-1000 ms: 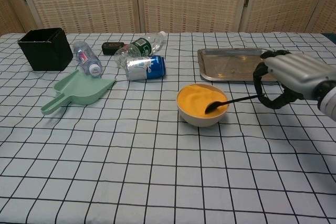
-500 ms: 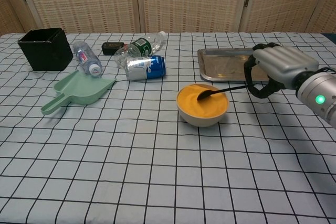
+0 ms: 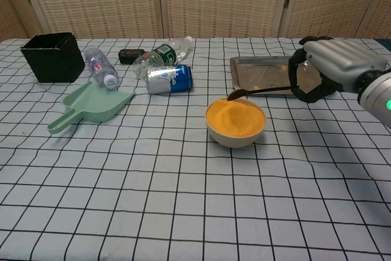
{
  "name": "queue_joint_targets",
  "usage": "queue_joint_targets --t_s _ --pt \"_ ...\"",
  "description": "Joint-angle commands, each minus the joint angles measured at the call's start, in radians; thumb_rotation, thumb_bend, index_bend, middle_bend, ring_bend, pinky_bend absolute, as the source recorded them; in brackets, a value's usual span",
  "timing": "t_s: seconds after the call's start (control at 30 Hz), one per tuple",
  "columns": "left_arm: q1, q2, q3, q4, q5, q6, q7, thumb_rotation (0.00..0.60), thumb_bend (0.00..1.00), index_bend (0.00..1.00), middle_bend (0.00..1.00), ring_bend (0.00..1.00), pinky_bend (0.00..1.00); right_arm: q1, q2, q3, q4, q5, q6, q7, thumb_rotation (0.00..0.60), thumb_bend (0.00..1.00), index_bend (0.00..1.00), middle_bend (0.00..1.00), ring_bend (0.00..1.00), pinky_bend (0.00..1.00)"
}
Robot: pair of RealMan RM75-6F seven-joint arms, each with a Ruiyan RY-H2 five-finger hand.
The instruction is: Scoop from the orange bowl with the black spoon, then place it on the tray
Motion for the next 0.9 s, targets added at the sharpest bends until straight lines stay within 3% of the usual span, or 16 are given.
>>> queue_joint_targets --t_s 0.03,0.2,0.57,0.9 --pt "0.000 -0.001 0.001 -0.001 0.002 0.000 0.004 0.600 0.44 0.00 0.01 0.02 0.32 -0.017 0.031 0.008 -0.046 0.020 -0.004 0.037 0.600 0.94 1.00 0.32 0.02 0.01" --pt "0.001 -0.001 0.002 -0.005 0.005 0.001 0.009 0.600 0.44 0.00 0.01 0.02 0.32 -0.032 0.058 0.024 -0.082 0.070 -0.036 0.107 0.600 0.94 1.00 0.32 0.01 0.01" --pt "0.004 0.000 0.002 -0.004 0.005 0.007 0.009 0.600 0.44 0.00 0.01 0.02 0.32 -0.022 0.037 0.032 -0.034 0.080 -0.044 0.144 0.600 0.94 1.00 0.32 0.02 0.01" --pt "-0.001 -0.004 0.002 -0.004 0.001 -0.006 0.012 0.600 0.44 0.00 0.01 0.02 0.32 0.046 -0.026 0.117 0.175 0.153 -0.028 0.059 0.600 0.94 1.00 0.32 0.01 0.01"
